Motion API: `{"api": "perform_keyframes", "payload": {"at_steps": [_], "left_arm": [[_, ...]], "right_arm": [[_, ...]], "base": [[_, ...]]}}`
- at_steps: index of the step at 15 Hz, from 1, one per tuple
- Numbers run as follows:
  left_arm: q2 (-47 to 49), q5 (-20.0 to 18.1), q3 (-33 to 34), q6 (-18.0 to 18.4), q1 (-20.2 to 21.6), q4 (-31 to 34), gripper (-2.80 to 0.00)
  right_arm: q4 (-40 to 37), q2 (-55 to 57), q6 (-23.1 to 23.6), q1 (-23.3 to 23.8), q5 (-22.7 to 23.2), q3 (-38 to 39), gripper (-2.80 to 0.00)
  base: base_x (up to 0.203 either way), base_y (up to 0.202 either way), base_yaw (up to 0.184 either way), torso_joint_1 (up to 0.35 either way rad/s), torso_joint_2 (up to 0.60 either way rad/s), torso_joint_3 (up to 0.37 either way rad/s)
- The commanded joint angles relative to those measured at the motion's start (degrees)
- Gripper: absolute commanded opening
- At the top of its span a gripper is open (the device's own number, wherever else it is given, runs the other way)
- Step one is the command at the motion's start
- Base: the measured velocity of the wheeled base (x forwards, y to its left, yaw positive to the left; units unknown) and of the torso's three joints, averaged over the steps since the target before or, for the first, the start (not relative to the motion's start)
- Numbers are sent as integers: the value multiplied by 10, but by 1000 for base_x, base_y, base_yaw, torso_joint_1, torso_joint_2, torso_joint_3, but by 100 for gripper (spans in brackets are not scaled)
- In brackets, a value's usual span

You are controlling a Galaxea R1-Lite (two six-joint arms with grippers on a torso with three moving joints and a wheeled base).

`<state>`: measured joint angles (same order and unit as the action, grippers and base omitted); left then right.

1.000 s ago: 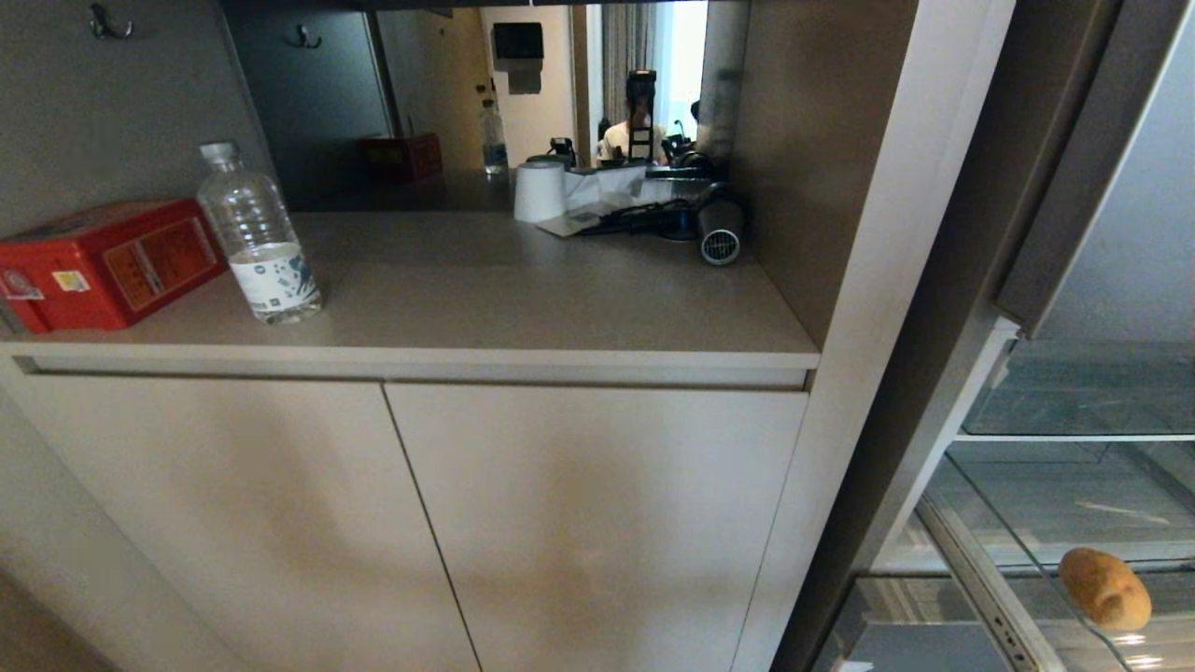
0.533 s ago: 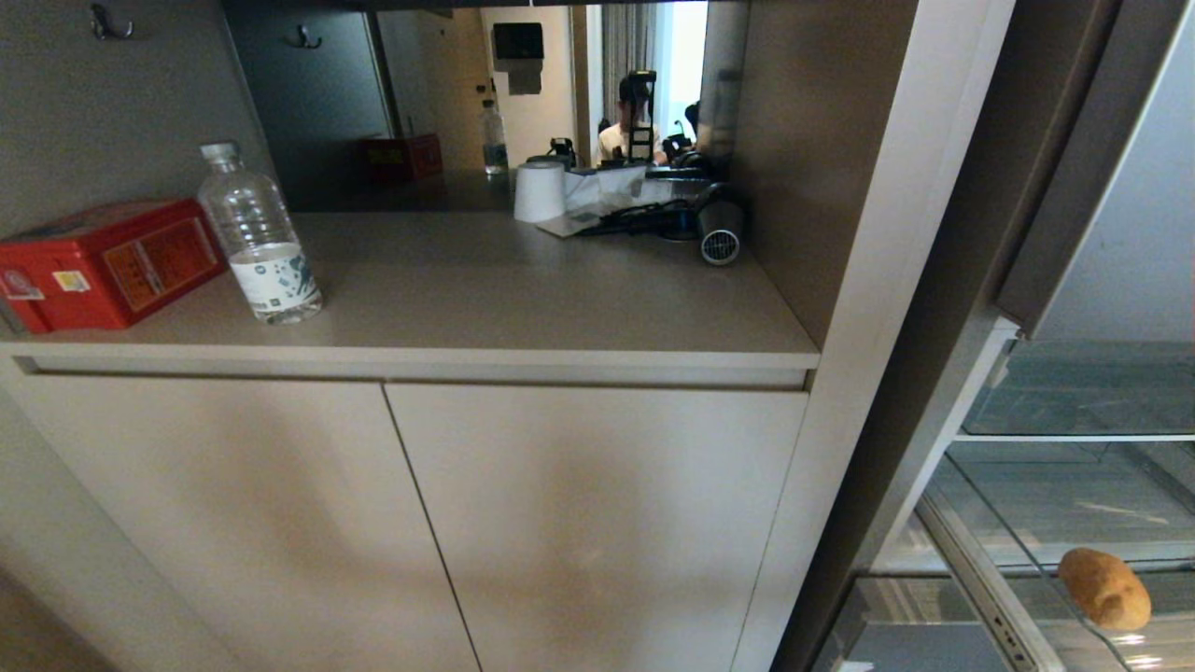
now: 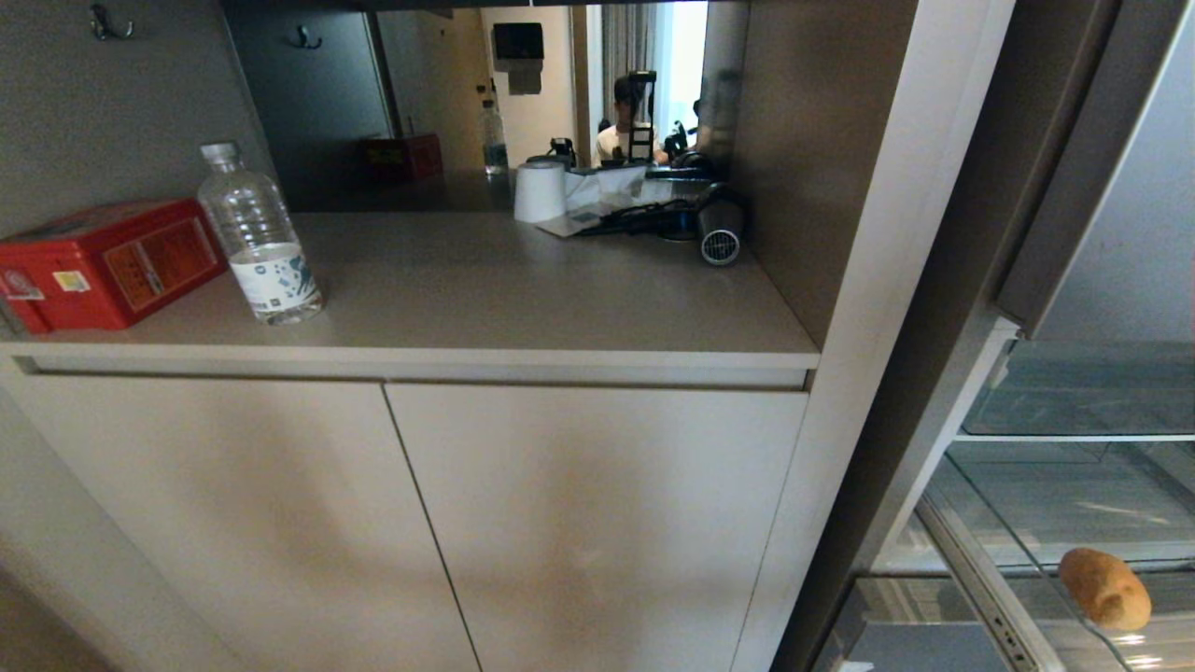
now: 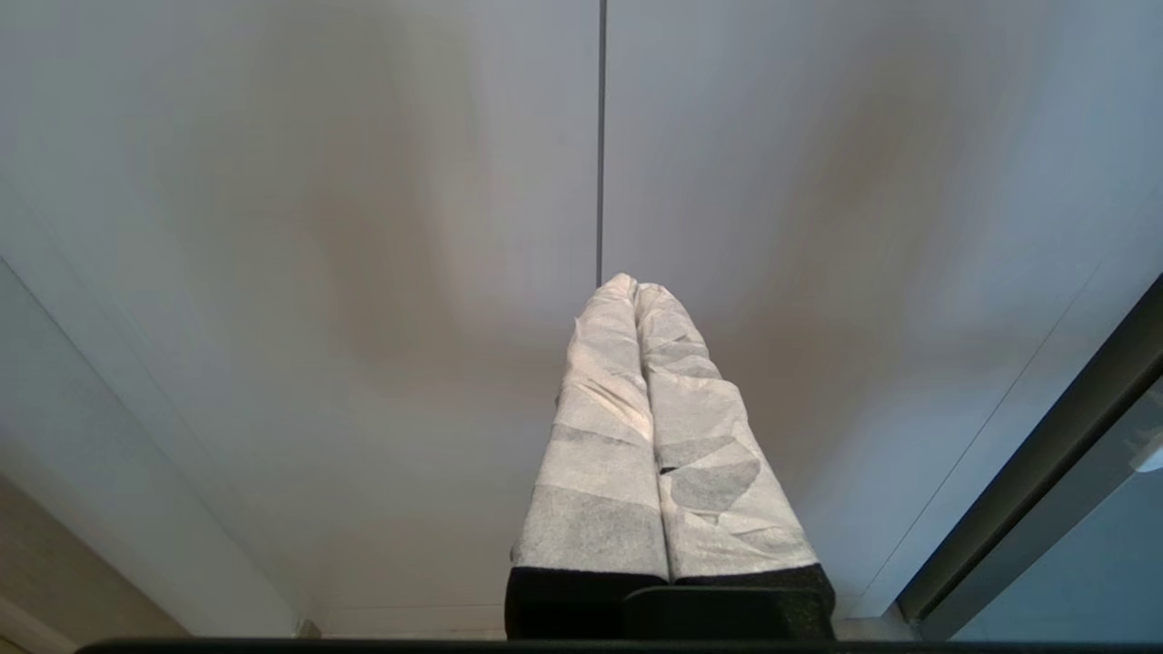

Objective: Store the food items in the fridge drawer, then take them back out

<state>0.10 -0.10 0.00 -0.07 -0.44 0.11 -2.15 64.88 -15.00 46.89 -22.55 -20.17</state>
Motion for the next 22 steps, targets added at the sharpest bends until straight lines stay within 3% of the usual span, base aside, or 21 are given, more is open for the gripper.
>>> {"api": "perform_keyframes", "payload": {"at_steps": [1,4,11,18,22], "left_arm": [[0,0,0,0,0,0,-280],[0,0,0,0,0,0,-280],[0,0,0,0,0,0,-280],[0,0,0,0,0,0,-280],[0,0,0,0,0,0,-280]], "right_arm": [[-1,28,0,-1,6,-10,-280],[-1,65,-4,-1,51,-18,-280],[42,145,-14,-2,88,-34,-280],[132,206,-7,-7,211,-35,-280],[208,266,38,-20,242,-48,-280]], "base": [[0,0,0,0,0,0],[0,0,0,0,0,0],[0,0,0,0,0,0],[0,0,0,0,0,0],[0,0,0,0,0,0]]}}
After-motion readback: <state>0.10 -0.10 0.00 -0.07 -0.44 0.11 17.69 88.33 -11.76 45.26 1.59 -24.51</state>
